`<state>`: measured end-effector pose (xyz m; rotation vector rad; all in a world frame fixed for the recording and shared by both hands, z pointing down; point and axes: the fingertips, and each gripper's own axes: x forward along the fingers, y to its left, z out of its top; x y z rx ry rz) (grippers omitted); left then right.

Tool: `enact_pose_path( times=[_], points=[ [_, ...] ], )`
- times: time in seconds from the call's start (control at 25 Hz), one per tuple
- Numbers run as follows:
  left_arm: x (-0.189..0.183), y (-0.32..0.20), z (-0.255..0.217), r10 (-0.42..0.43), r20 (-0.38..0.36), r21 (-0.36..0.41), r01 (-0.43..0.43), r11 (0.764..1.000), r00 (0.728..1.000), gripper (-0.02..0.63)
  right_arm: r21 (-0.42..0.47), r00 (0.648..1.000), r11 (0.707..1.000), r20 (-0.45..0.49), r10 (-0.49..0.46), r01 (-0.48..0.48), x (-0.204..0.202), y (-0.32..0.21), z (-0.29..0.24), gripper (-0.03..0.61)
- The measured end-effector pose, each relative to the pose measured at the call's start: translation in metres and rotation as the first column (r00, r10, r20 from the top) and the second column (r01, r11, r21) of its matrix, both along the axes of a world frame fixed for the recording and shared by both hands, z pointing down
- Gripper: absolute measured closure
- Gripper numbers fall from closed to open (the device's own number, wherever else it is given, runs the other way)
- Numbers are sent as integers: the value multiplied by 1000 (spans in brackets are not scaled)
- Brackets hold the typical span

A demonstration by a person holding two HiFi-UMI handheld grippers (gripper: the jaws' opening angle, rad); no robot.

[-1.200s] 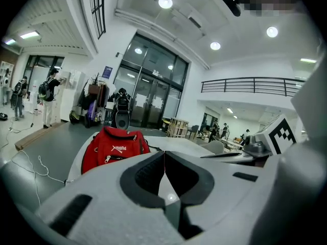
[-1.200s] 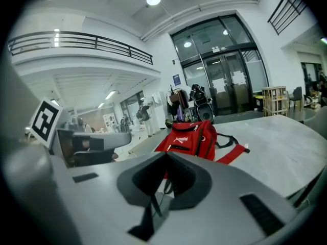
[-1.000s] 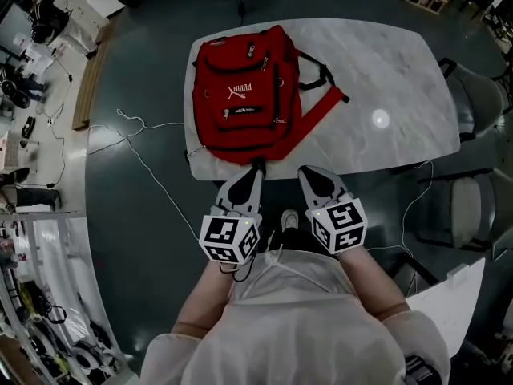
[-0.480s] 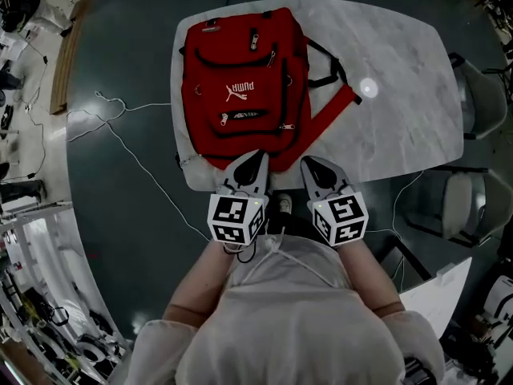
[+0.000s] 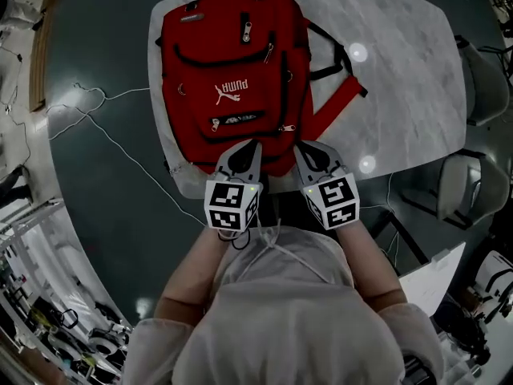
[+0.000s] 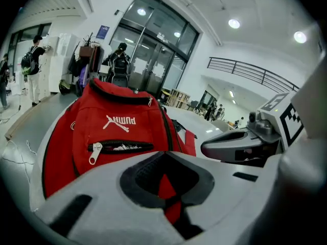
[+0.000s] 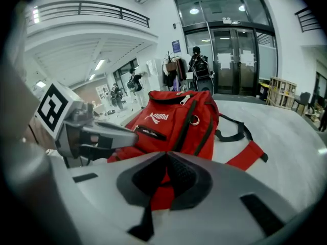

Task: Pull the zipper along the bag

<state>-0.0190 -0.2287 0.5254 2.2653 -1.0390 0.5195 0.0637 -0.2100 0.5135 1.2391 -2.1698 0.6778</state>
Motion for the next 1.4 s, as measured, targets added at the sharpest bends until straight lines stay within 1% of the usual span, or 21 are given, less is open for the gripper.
enact_pose_path(
  times=[0.16,0.24,0.32,0.44,0.56,0.68,0.8,0.88,1.08,1.24,1.32,1.4],
  points=[
    [8,-1,23,15,29,-50,-14,999,999,594,-46,998,997,-9,-68,67,-4,-7,22,551],
    [15,-4,34,10,34,-67,-8,998,999,594,-73,990,988,-26,-136,134,-6,-10,33,551],
    [22,-4,43,1,35,-91,2,996,999,594,-87,974,973,-62,-218,212,-8,-10,40,551],
    [28,-5,50,-8,40,-114,12,993,999,594,-83,942,949,-121,-313,305,-7,-16,44,551],
    [31,-6,56,-19,54,-133,26,991,998,594,-90,912,923,-141,-384,375,-9,-19,49,549],
    [35,-5,66,-24,74,-164,36,986,997,594,-105,860,880,-186,-476,464,-10,-18,57,549],
    [35,-5,73,-39,93,-178,55,982,995,594,-126,805,834,-220,-551,537,-13,-16,67,543],
    [33,-7,75,-53,95,-185,70,980,994,594,-139,782,813,-225,-582,565,-14,-17,71,515],
    [34,-10,80,-47,92,-208,65,976,995,594,-160,731,769,-241,-638,619,-19,-20,75,514],
    [34,-10,83,-36,94,-227,56,972,995,594,-165,681,731,-275,-679,662,-24,-24,78,514],
    [34,-10,84,-33,90,-234,54,971,995,594,-172,669,719,-273,-692,674,-25,-25,80,514],
    [35,-11,85,-29,89,-237,50,970,996,594,-182,668,713,-255,-699,677,-25,-26,79,515]
  ],
)
